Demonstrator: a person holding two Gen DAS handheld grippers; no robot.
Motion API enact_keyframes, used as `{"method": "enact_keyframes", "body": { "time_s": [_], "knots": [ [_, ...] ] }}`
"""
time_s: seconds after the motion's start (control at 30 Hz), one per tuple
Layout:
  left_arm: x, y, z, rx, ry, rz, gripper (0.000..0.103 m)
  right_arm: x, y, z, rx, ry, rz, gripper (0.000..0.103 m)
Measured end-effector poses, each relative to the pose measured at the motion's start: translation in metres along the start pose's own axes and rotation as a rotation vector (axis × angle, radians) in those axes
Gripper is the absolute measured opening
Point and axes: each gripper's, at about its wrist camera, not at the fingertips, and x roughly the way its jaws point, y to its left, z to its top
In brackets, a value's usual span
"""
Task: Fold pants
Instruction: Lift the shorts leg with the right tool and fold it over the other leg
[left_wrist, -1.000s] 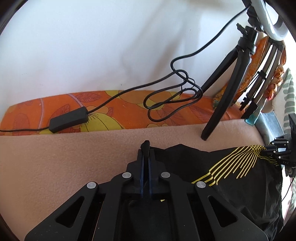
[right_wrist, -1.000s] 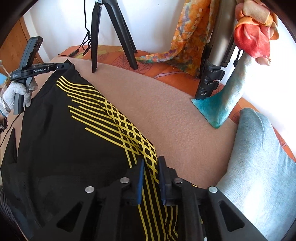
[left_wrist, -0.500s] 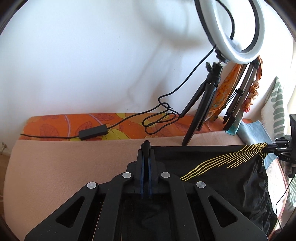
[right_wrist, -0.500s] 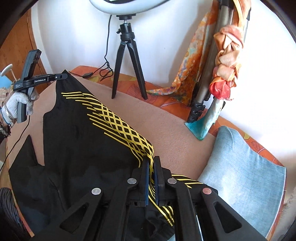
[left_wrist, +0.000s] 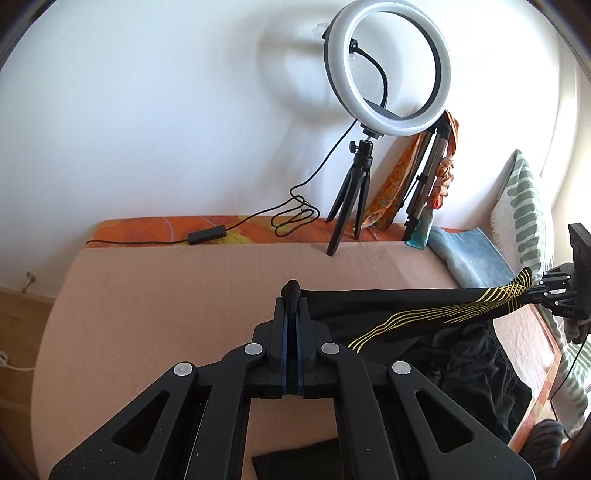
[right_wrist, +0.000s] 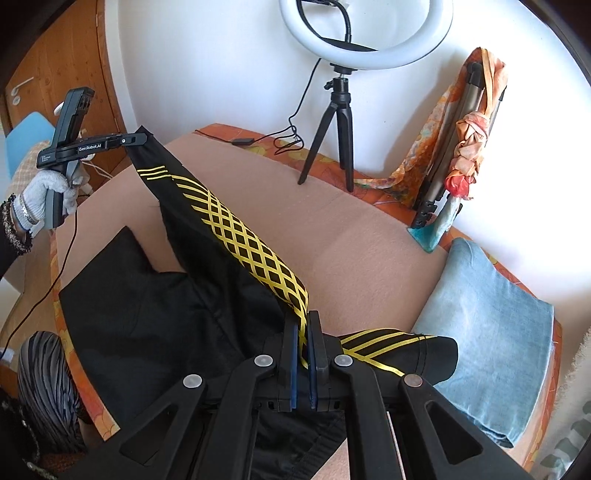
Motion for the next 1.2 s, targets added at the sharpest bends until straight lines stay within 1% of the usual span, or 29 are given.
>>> {"method": "enact_keyframes", "body": {
  "time_s": [0.23, 0.4, 0.57, 0.73, 0.9, 1.0, 1.13, 1.2],
  "knots": [
    [-0.041, -0.014, -0.055, 0.006, 0.006, -0.004, 0.002, -0.018, 0.037, -0.036, -0.035, 0.036, 0.021, 0.002],
    [-0.059, -0.020, -0.101, -0.026, 0.018, -0.012, 0.002, -0.017, 0.068, -0.067, -0.106, 0.089, 0.022, 0.002],
    [-0.069, -0.022, -0.137, -0.057, 0.023, -0.043, 0.002, -0.015, 0.091, -0.094, -0.148, 0.123, 0.007, 0.002],
    [-0.071, -0.022, -0.159, -0.077, 0.029, -0.045, 0.002, -0.014, 0.103, -0.109, -0.158, 0.147, -0.029, 0.002],
    [-0.079, -0.031, -0.177, -0.041, 0.020, -0.045, 0.002, -0.019, 0.112, -0.118, -0.189, 0.146, -0.056, 0.002],
    [-0.081, -0.034, -0.187, -0.022, 0.027, -0.042, 0.002, -0.020, 0.115, -0.126, -0.189, 0.150, -0.046, 0.002],
    [-0.080, -0.027, -0.198, -0.045, 0.044, -0.041, 0.002, -0.017, 0.123, -0.138, -0.206, 0.160, -0.048, 0.002],
    [-0.080, -0.024, -0.203, -0.058, 0.048, -0.044, 0.002, -0.014, 0.127, -0.142, -0.240, 0.163, -0.084, 0.002]
  ]
}}
